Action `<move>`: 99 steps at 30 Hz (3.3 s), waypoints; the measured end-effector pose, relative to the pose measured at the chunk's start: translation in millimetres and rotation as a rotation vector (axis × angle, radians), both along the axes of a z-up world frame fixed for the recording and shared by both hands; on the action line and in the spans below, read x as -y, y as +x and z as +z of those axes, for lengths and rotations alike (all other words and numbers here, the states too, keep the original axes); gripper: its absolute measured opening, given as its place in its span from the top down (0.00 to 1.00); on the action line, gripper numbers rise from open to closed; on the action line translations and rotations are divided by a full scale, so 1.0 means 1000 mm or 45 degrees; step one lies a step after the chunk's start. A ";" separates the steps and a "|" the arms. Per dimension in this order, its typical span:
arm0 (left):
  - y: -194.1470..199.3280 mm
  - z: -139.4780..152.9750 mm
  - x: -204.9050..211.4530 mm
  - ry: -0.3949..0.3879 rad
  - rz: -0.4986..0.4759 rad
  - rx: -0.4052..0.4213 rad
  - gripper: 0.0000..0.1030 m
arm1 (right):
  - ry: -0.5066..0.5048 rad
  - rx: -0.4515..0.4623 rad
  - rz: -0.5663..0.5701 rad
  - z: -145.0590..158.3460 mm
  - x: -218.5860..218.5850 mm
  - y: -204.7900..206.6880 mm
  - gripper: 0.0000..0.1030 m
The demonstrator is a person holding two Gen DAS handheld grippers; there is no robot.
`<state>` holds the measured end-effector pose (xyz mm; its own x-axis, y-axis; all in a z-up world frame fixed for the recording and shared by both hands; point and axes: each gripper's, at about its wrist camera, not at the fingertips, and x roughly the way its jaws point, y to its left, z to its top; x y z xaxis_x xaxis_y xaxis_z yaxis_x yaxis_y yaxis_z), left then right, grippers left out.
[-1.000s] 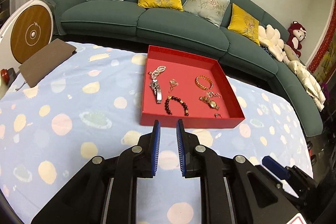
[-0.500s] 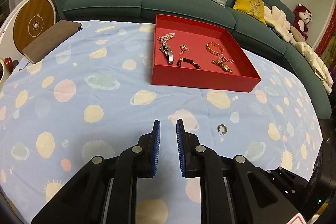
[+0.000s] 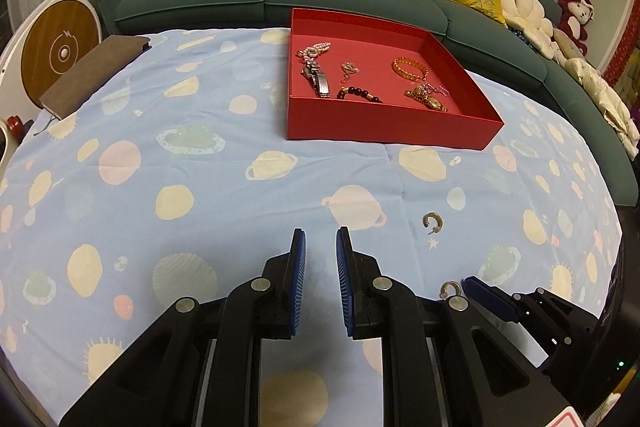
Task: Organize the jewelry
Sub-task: 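Grasp a gold hoop earring with the right tool, then grasp the other gold hoop with the left tool while the right tool holds its hoop, then carry both gold hoops into the red tray and open both tools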
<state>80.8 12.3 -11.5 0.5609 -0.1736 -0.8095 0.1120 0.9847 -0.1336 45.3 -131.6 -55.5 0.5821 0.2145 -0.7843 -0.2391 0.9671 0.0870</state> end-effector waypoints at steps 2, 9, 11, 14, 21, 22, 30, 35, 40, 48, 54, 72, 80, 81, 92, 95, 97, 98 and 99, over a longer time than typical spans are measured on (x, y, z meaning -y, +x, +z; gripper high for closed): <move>0.000 0.000 0.000 0.006 0.001 0.001 0.85 | -0.007 0.001 -0.001 0.000 -0.001 0.000 0.71; -0.001 0.001 -0.003 0.005 0.015 0.002 0.81 | -0.018 0.002 -0.007 0.000 -0.002 0.003 0.75; -0.001 0.001 -0.003 0.004 0.014 0.004 0.81 | -0.021 0.003 -0.006 0.000 -0.002 0.003 0.76; -0.001 0.000 -0.002 0.006 0.007 0.002 0.81 | -0.022 0.003 -0.006 0.000 -0.002 0.004 0.77; -0.002 -0.002 -0.001 0.012 0.002 -0.008 0.81 | -0.024 0.004 -0.004 0.000 -0.002 0.004 0.82; -0.002 -0.002 -0.001 0.013 0.001 -0.009 0.81 | -0.025 0.004 -0.003 0.000 -0.002 0.004 0.82; 0.000 -0.003 0.005 -0.005 -0.016 -0.027 0.81 | -0.021 0.005 -0.009 0.001 -0.001 0.002 0.83; 0.002 -0.003 0.021 -0.023 -0.046 -0.026 0.71 | -0.008 0.009 -0.027 0.004 0.005 -0.001 0.83; 0.006 -0.006 0.043 -0.011 -0.086 -0.021 0.65 | 0.009 0.024 -0.053 0.011 0.017 -0.005 0.83; 0.020 -0.025 0.086 0.043 -0.161 -0.035 0.57 | 0.022 0.018 -0.104 0.013 0.039 -0.010 0.83; 0.029 -0.039 0.110 0.072 -0.202 -0.039 0.57 | 0.040 0.004 -0.170 0.014 0.060 -0.011 0.83; 0.031 -0.049 0.136 0.199 -0.219 0.037 0.67 | 0.059 -0.009 -0.225 0.010 0.091 -0.016 0.83; 0.025 -0.046 0.132 0.199 -0.241 0.023 0.85 | 0.056 -0.005 -0.222 0.010 0.090 -0.016 0.83; 0.023 -0.046 0.130 0.191 -0.242 0.016 0.85 | 0.054 -0.003 -0.221 0.011 0.089 -0.016 0.83; 0.005 -0.027 0.092 0.104 -0.215 0.000 0.86 | 0.056 0.026 -0.195 0.019 0.077 -0.015 0.83; -0.002 -0.021 0.080 0.083 -0.209 0.008 0.86 | 0.057 0.037 -0.185 0.023 0.071 -0.013 0.83; -0.005 -0.017 0.072 0.073 -0.204 0.013 0.86 | 0.058 0.046 -0.176 0.026 0.066 -0.012 0.83; -0.006 -0.015 0.067 0.065 -0.199 0.016 0.86 | 0.058 0.050 -0.172 0.027 0.063 -0.011 0.83; -0.007 -0.013 0.063 0.060 -0.194 0.018 0.86 | 0.058 0.054 -0.167 0.029 0.061 -0.010 0.83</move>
<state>73.9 -50.7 -24.9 0.5425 -0.2196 -0.8109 0.2621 0.9613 -0.0849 35.2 -192.3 -27.0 0.6402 0.1688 -0.7495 -0.1152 0.9856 0.1236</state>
